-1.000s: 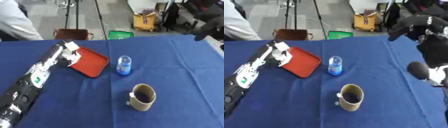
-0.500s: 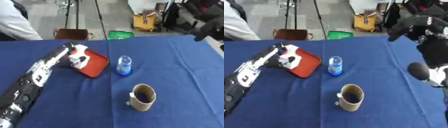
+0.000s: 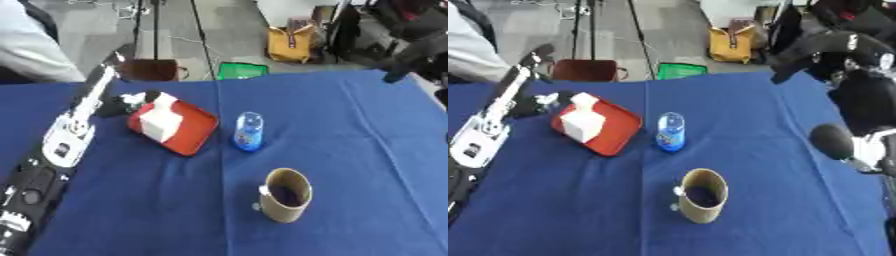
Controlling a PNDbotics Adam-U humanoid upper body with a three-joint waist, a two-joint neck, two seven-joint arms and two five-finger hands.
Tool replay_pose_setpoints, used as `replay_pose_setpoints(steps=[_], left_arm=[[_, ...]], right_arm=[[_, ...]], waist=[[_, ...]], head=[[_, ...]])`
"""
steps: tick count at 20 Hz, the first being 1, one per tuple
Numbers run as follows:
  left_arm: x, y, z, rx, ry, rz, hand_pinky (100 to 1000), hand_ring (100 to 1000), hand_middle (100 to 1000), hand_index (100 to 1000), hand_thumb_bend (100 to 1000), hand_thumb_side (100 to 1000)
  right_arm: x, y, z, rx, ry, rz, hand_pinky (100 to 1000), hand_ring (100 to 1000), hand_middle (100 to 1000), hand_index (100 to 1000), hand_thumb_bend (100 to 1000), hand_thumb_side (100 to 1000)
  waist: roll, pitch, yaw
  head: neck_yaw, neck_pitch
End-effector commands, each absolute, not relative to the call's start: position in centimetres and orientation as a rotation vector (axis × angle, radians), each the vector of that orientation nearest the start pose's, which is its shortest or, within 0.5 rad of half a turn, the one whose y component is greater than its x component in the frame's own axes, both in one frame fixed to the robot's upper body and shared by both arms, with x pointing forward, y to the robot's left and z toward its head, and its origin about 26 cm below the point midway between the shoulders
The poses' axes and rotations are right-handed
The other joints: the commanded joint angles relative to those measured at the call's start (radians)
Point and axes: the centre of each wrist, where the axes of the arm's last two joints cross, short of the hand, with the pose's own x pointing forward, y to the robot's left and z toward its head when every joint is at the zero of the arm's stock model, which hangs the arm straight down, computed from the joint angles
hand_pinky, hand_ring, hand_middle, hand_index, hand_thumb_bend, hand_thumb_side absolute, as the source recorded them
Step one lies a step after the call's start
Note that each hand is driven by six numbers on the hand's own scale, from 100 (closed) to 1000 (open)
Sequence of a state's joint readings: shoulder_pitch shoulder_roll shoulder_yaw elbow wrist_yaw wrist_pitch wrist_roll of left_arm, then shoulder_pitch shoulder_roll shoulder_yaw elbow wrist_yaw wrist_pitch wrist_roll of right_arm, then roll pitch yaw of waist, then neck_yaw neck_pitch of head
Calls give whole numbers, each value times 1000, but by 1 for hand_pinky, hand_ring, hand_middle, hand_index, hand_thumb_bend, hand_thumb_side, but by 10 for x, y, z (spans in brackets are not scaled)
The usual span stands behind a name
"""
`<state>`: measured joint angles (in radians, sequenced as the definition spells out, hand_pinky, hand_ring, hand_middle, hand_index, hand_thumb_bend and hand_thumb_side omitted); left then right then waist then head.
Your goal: Pick up objects on the table and place them in the box.
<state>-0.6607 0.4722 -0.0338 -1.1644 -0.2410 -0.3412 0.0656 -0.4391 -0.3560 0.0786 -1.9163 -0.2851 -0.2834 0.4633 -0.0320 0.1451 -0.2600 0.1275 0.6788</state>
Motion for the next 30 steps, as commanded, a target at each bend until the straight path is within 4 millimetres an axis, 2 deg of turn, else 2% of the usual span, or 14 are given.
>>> replay_pose_setpoints(steps=[1,2,3,8,9,12,14,16,17,19,26,30], left_arm=[[421,334,180,577,-2182,-531,708,963,1000,1000,815,743],[419,335,181,576,-2181,-518,708,963,1000,1000,815,743],[416,337,181,576,-2174,-491,691,938,1000,1000,739,791],[394,345,192,547,-2210,-381,662,894,1000,993,715,813],[387,349,196,566,-2224,-368,637,848,946,915,653,800],[365,351,208,501,-2310,-307,631,837,933,901,644,799],[344,353,215,444,-2385,-295,628,829,924,898,628,800],[327,354,221,403,-2422,-324,628,822,913,892,593,794],[320,353,222,388,-2428,-348,615,798,880,866,528,797],[307,352,224,363,-2435,-388,613,793,870,856,515,800],[289,345,228,325,-2456,-403,612,788,864,859,493,770],[287,343,225,318,-2435,-410,609,788,866,867,473,780]], right_arm=[[322,-240,226,-580,3337,-1262,776,639,688,786,605,412],[322,-240,226,-578,3337,-1262,776,638,688,786,605,412],[322,-240,227,-575,3336,-1262,776,638,688,786,604,412],[322,-242,228,-560,3335,-1260,776,638,687,786,606,412],[322,-242,228,-555,3336,-1262,776,638,687,786,606,412],[322,-243,229,-543,3333,-1268,776,638,687,786,607,411],[322,-245,230,-528,3336,-1272,776,638,688,786,608,412],[322,-246,229,-521,3343,-1270,776,637,688,786,608,412],[322,-246,230,-517,3342,-1271,776,638,688,787,608,412],[322,-247,231,-507,3341,-1273,776,637,688,787,609,412],[322,-247,231,-498,3343,-1269,776,638,689,787,611,412],[322,-247,231,-499,3347,-1266,776,638,690,788,613,412]], waist=[[1,-17,1],[0,-17,1],[-1,-16,4],[-2,-12,9],[-1,-10,16],[1,-4,28],[9,0,37],[12,0,44],[14,2,48],[18,5,53],[16,4,57],[19,1,55]], head=[[-4,-9],[-5,-9],[-5,-9],[-8,-8],[-9,-8],[-11,-8],[-15,-8],[-20,-9],[-22,-10],[-26,-9],[-31,-12],[-36,-11]])
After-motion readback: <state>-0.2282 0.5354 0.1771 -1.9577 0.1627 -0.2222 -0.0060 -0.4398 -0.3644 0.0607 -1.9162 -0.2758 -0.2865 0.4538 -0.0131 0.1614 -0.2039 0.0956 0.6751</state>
